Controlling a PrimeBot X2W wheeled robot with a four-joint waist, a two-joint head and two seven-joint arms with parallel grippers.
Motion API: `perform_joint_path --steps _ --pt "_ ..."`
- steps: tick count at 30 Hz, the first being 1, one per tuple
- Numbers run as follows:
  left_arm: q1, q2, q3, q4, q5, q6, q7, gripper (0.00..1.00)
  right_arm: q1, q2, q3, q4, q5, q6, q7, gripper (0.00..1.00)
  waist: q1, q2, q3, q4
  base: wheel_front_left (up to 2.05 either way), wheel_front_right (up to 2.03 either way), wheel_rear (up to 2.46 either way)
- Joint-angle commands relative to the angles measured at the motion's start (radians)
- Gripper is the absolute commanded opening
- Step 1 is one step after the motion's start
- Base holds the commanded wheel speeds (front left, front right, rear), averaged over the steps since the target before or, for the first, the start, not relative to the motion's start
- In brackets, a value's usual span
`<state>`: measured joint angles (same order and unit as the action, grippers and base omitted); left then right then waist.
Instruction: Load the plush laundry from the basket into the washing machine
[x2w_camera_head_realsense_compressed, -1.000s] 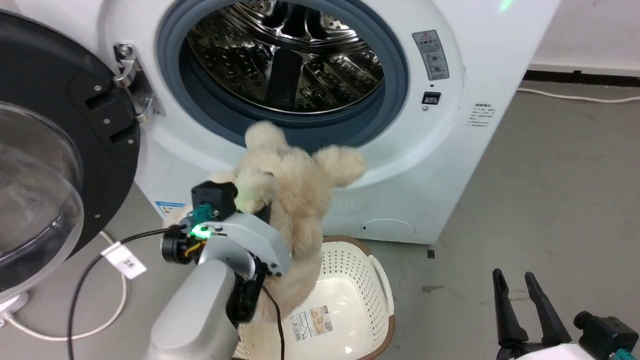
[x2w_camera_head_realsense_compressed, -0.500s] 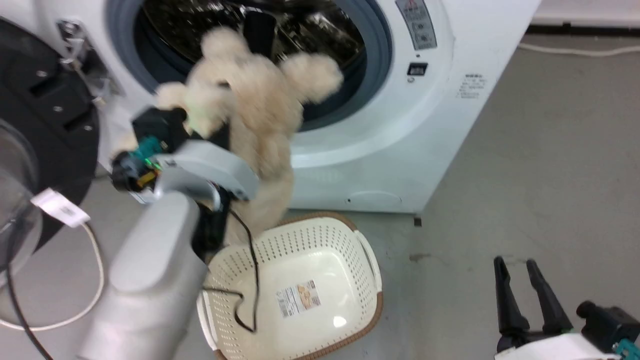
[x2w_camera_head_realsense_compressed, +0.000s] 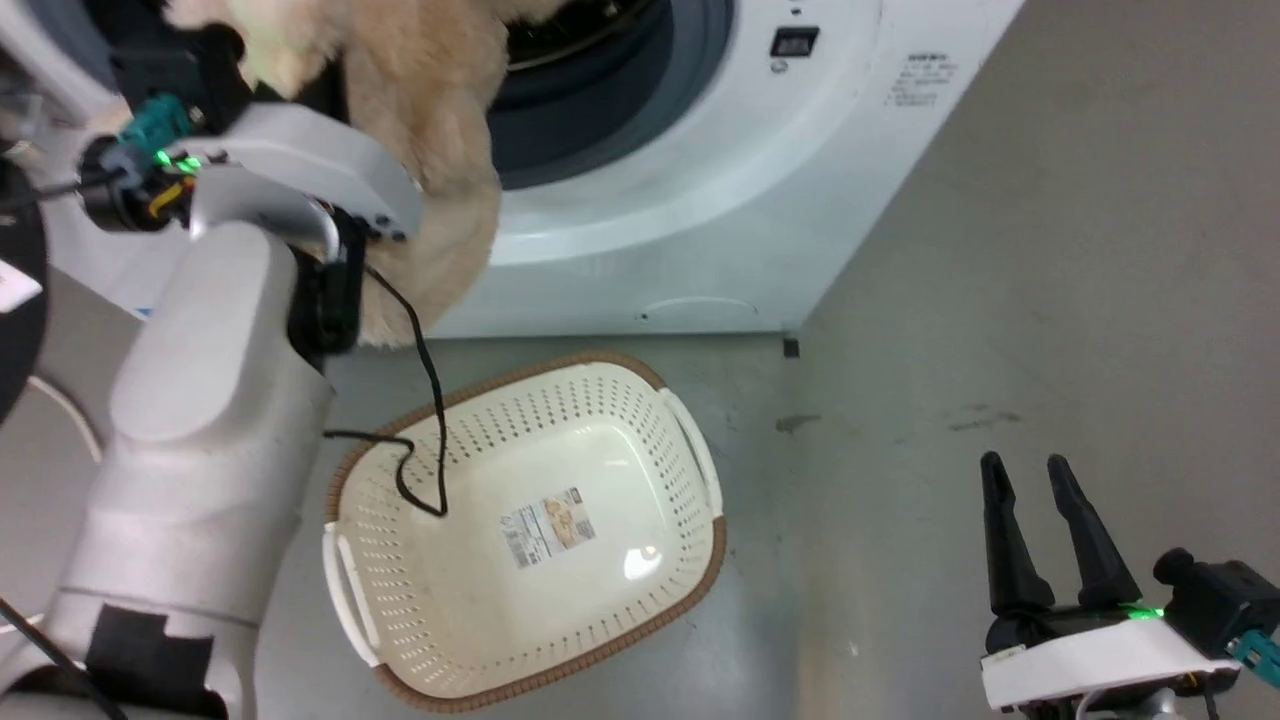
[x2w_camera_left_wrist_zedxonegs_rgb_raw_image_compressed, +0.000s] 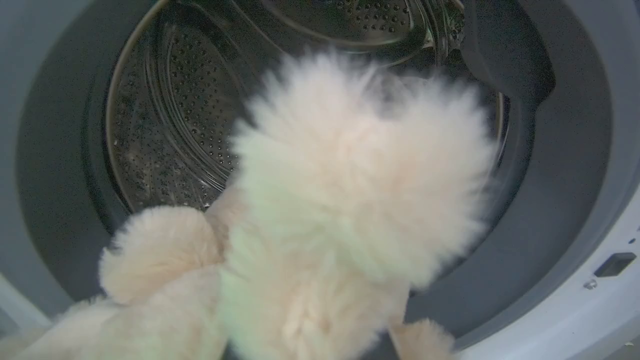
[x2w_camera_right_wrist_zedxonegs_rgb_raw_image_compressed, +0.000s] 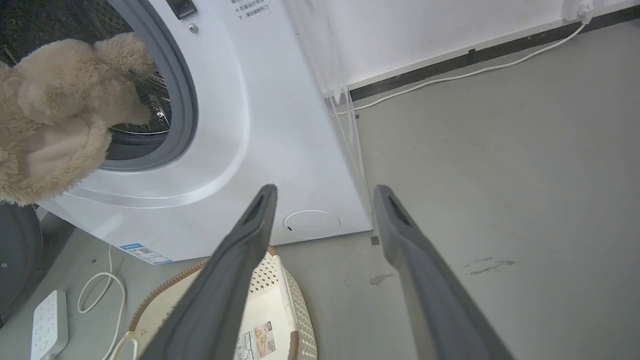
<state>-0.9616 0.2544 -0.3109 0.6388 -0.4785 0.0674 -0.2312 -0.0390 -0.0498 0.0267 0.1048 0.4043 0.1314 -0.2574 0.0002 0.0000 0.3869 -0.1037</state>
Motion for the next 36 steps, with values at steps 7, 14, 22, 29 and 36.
perform_joint_path --steps 7,14,22,29,36 --pt "-0.128 0.025 0.016 0.043 0.017 -0.01 -0.021 0.0 -0.033 0.0 0.014 -0.024 0.012 -0.001 -0.004 1.0 -0.0002 0.0 0.093 -0.067 0.0 0.0 0.0" --pt "-0.227 0.062 0.015 0.078 0.041 -0.016 -0.024 0.0 -0.05 0.0 0.032 -0.039 0.03 -0.001 -0.004 1.0 -0.0002 0.0 0.155 -0.12 0.0 0.0 0.0" --pt "-0.341 0.122 0.026 0.094 0.056 -0.014 -0.019 0.0 -0.061 0.0 0.039 -0.066 0.049 -0.001 -0.004 1.0 -0.0002 0.0 0.235 -0.181 0.0 0.0 0.0" --pt "-0.432 0.167 0.037 0.091 0.064 -0.009 -0.008 0.0 -0.055 0.0 0.044 -0.091 0.059 -0.001 -0.004 1.0 -0.0002 0.0 0.293 -0.226 0.0 0.0 0.0" --pt "-0.508 0.235 0.031 0.09 0.097 -0.007 -0.009 0.0 -0.035 0.0 0.061 -0.121 0.061 -0.001 -0.004 1.0 -0.0002 0.0 0.332 -0.292 0.0 0.0 0.0"
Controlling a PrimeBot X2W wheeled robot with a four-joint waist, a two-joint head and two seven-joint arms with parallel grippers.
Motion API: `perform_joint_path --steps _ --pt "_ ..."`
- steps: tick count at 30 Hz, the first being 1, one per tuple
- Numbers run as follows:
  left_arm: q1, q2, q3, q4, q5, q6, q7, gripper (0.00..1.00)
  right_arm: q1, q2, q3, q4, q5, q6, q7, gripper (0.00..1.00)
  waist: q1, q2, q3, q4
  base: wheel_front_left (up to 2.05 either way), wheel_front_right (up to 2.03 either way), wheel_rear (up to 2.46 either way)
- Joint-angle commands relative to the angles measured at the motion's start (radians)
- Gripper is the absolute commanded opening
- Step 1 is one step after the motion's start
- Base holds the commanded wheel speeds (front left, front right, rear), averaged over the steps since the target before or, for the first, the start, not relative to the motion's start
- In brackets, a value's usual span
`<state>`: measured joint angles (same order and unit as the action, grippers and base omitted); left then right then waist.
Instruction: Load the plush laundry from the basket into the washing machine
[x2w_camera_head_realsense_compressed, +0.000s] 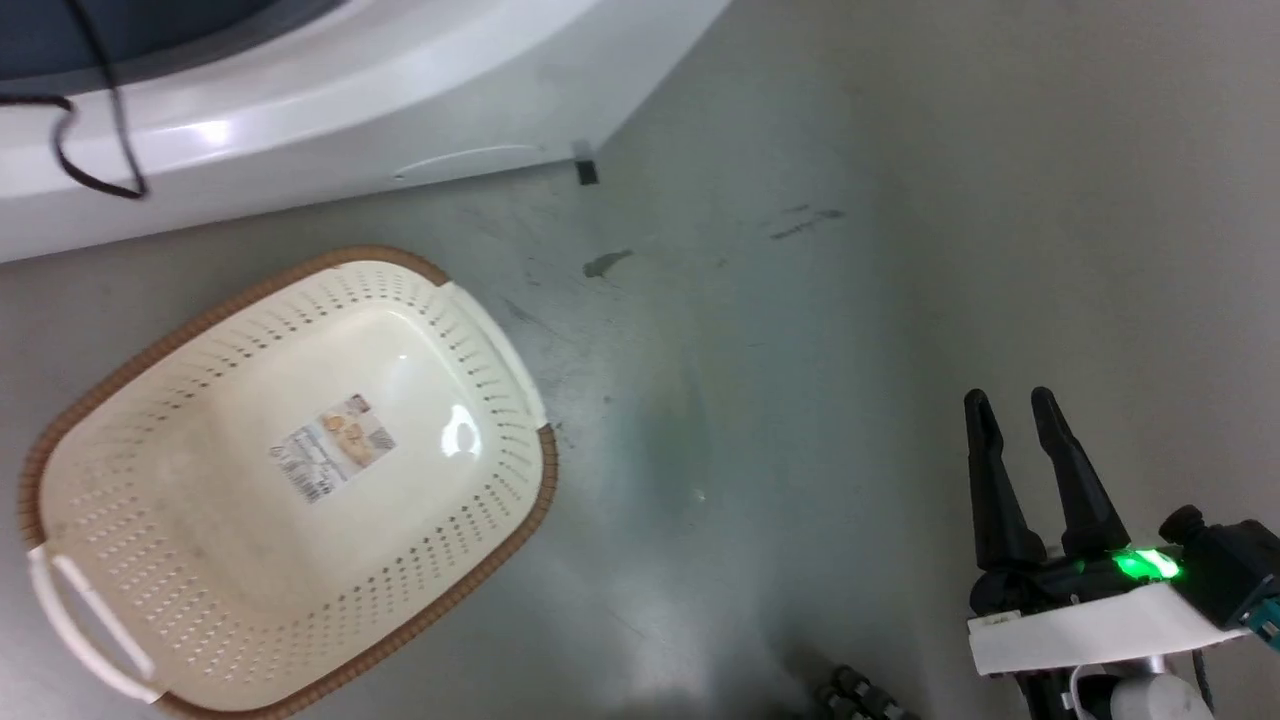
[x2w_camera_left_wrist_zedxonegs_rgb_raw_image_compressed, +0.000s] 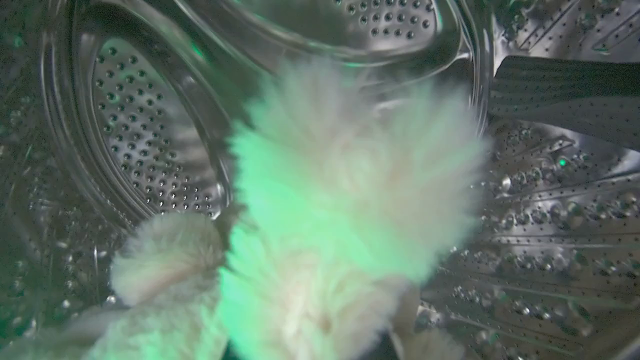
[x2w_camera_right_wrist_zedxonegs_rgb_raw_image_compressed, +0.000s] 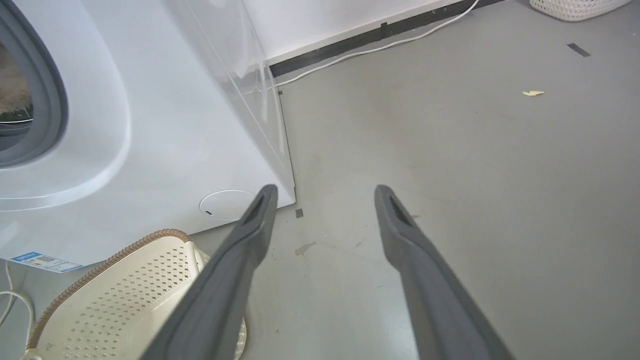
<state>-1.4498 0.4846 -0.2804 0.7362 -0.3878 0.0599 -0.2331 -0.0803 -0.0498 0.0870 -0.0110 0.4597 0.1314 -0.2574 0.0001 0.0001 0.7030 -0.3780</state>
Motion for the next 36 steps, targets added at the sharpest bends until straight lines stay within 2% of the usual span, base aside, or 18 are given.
perform_joint_path --steps 1,8,18,23,24,25,26,36 --pt "-0.028 0.011 -0.003 -0.007 0.011 -0.002 -0.007 0.0 0.014 0.0 0.003 -0.013 0.006 -0.001 -0.004 1.0 -0.0001 -0.0001 0.021 -0.023 0.0 0.0 0.0" --pt "-0.091 0.038 -0.011 -0.001 0.025 -0.005 -0.002 0.0 0.061 0.0 -0.018 -0.069 0.01 -0.001 -0.004 1.0 -0.0001 -0.0001 0.067 -0.032 0.0 0.0 0.0" --pt "-0.152 0.019 0.016 0.056 -0.007 0.001 -0.015 0.0 0.111 0.0 -0.032 -0.12 0.015 -0.001 -0.004 1.0 -0.0001 -0.0001 0.105 -0.018 0.01 0.01 0.01" --pt "-0.166 0.004 0.011 0.095 -0.02 -0.013 -0.009 0.0 0.119 0.0 -0.036 -0.134 0.014 -0.001 -0.004 1.0 -0.0001 -0.0001 0.122 -0.007 0.01 0.01 0.01" --pt "-0.17 -0.003 0.004 0.112 -0.021 -0.016 -0.004 0.39 0.118 0.0 -0.038 -0.136 0.015 -0.001 -0.004 1.0 -0.0001 -0.0001 0.126 -0.005 0.0 0.0 0.0" --pt "-0.17 -0.003 0.004 0.112 -0.021 -0.016 -0.004 0.39 0.118 0.0 -0.038 -0.136 0.015 -0.001 -0.004 1.0 -0.0001 -0.0001 0.126 -0.005 0.0 0.0 0.0" --pt "-0.172 -0.006 -0.001 0.118 -0.019 -0.018 -0.003 1.0 0.117 0.0 -0.04 -0.136 0.015 -0.001 -0.004 1.0 -0.0001 -0.0001 0.128 -0.003 0.0 0.0 0.0" --pt "-0.182 -0.033 -0.02 0.172 -0.034 -0.035 0.012 1.0 0.076 0.0 -0.024 -0.122 0.004 -0.001 -0.004 1.0 -0.0001 -0.0001 0.13 0.012 0.0 0.0 0.0"
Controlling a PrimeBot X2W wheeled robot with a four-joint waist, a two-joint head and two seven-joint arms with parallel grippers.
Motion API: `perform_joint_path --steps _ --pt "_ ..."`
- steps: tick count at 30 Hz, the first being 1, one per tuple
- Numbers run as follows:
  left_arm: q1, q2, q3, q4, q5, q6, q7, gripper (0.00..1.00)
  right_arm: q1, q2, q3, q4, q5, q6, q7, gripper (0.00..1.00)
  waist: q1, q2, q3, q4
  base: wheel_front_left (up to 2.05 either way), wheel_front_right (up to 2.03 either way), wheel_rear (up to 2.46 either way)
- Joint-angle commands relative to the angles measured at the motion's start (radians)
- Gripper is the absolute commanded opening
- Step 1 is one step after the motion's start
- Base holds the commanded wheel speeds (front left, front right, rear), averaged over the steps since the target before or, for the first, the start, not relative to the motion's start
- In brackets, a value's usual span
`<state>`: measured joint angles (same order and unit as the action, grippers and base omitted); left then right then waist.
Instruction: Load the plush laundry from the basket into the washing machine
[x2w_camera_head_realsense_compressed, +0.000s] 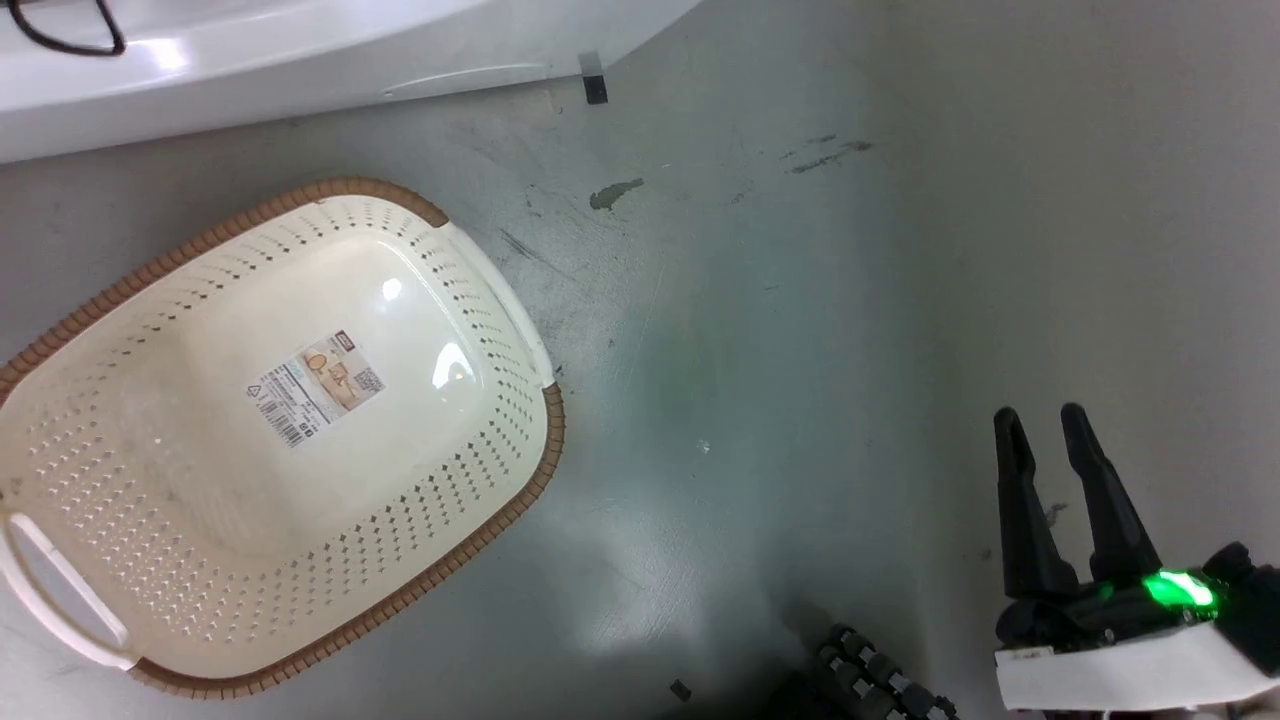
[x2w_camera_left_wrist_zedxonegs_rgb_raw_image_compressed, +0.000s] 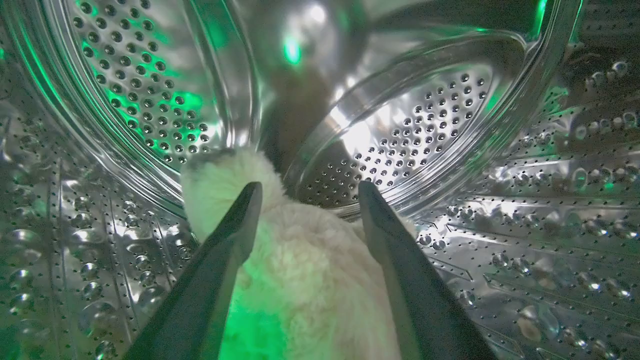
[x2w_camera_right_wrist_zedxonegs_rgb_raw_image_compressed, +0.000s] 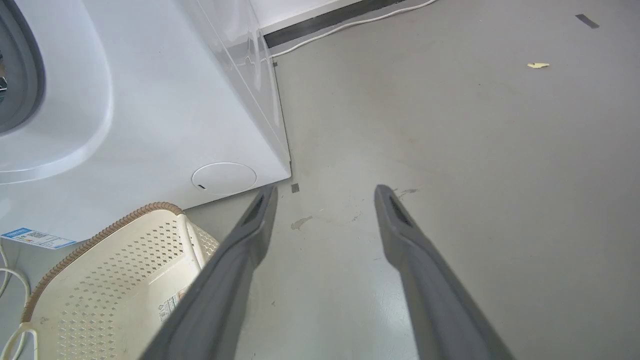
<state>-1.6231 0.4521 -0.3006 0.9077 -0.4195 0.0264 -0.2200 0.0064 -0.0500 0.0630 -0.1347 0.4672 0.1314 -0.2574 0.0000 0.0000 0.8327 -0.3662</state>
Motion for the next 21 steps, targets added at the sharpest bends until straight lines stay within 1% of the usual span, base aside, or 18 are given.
perform_joint_path --steps 1,6,15,21 --pt "-0.008 -0.001 0.0 0.003 -0.005 -0.003 0.001 1.0 -0.018 0.0 0.001 0.003 -0.006 -0.001 -0.004 1.0 0.0 0.0 -0.002 0.001 0.0 0.0 0.0" --pt "0.01 -0.014 0.003 0.015 -0.026 -0.017 -0.003 1.0 -0.055 0.0 -0.002 0.013 -0.016 -0.001 -0.004 1.0 0.0 0.0 -0.019 0.02 0.0 0.0 0.0" --pt "0.103 -0.08 0.005 0.035 -0.068 -0.047 -0.027 1.0 -0.1 0.0 -0.031 0.043 -0.048 -0.001 -0.004 1.0 0.0 0.0 -0.09 0.1 0.0 0.0 0.0" --pt "0.192 -0.123 0.004 0.034 -0.084 -0.057 -0.037 1.0 -0.116 0.0 -0.044 0.076 -0.069 -0.001 -0.004 1.0 0.0 0.0 -0.155 0.149 0.0 0.0 0.0"
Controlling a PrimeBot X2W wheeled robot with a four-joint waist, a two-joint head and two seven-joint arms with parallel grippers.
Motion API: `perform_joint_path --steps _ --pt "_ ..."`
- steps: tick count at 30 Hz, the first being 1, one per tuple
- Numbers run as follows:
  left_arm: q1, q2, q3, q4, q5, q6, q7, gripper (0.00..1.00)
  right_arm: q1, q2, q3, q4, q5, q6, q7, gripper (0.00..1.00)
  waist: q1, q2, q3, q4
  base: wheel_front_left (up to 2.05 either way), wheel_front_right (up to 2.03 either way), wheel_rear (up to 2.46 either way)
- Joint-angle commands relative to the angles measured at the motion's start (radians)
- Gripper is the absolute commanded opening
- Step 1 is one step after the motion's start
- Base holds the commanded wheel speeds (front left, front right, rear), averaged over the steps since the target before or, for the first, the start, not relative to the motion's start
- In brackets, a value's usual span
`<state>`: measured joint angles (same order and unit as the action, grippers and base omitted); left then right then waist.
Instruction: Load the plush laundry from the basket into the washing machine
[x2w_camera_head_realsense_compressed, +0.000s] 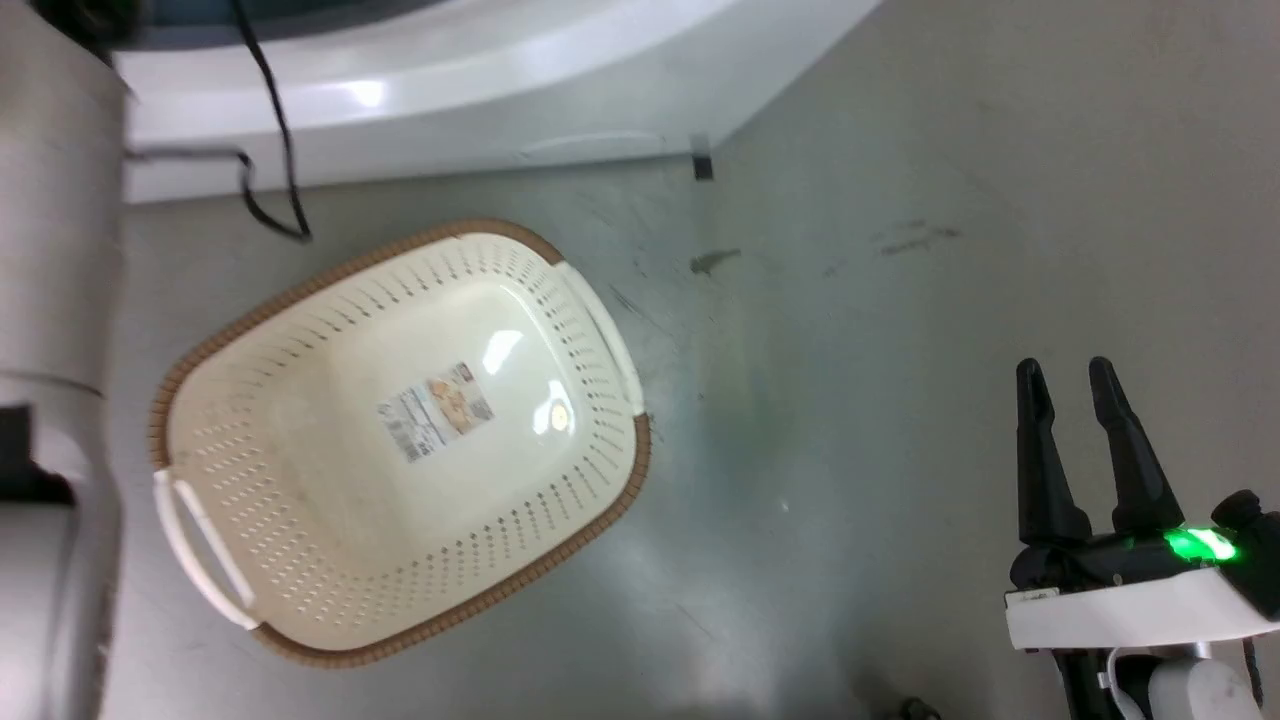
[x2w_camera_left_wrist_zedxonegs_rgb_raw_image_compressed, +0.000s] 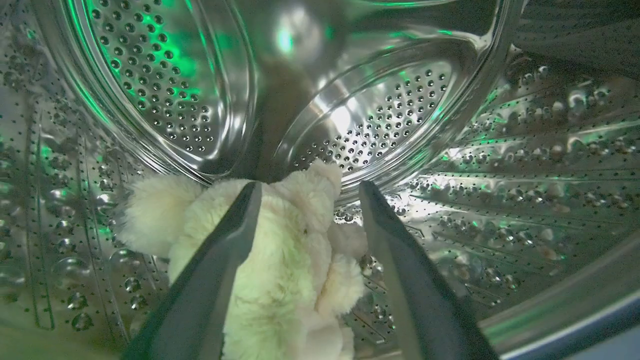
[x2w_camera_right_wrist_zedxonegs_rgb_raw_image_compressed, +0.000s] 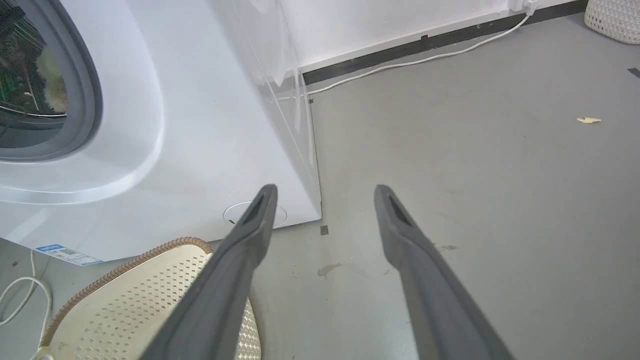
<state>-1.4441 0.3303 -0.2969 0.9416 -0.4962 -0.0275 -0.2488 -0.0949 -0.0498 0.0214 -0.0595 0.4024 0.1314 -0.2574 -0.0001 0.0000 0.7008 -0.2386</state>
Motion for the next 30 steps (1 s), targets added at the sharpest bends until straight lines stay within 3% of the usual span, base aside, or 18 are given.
perform_joint_path --steps 1,19,30 --pt "0.03 -0.008 0.002 -0.001 -0.009 -0.003 -0.009 1.0 -0.016 0.0 -0.004 0.007 -0.008 -0.001 -0.004 1.0 0.0001 0.0 -0.035 0.028 0.0 0.0 0.0" --pt "0.374 -0.112 -0.006 -0.096 0.037 0.037 -0.013 1.0 -0.014 0.0 0.005 0.114 -0.045 -0.001 -0.004 1.0 0.0001 0.0 -0.294 0.118 0.0 0.0 0.0" --pt "0.599 -0.137 -0.009 -0.148 0.068 0.064 -0.013 1.0 0.048 0.0 0.016 0.175 -0.046 -0.001 -0.004 1.0 0.0001 0.0 -0.482 0.144 0.0 0.0 0.0"
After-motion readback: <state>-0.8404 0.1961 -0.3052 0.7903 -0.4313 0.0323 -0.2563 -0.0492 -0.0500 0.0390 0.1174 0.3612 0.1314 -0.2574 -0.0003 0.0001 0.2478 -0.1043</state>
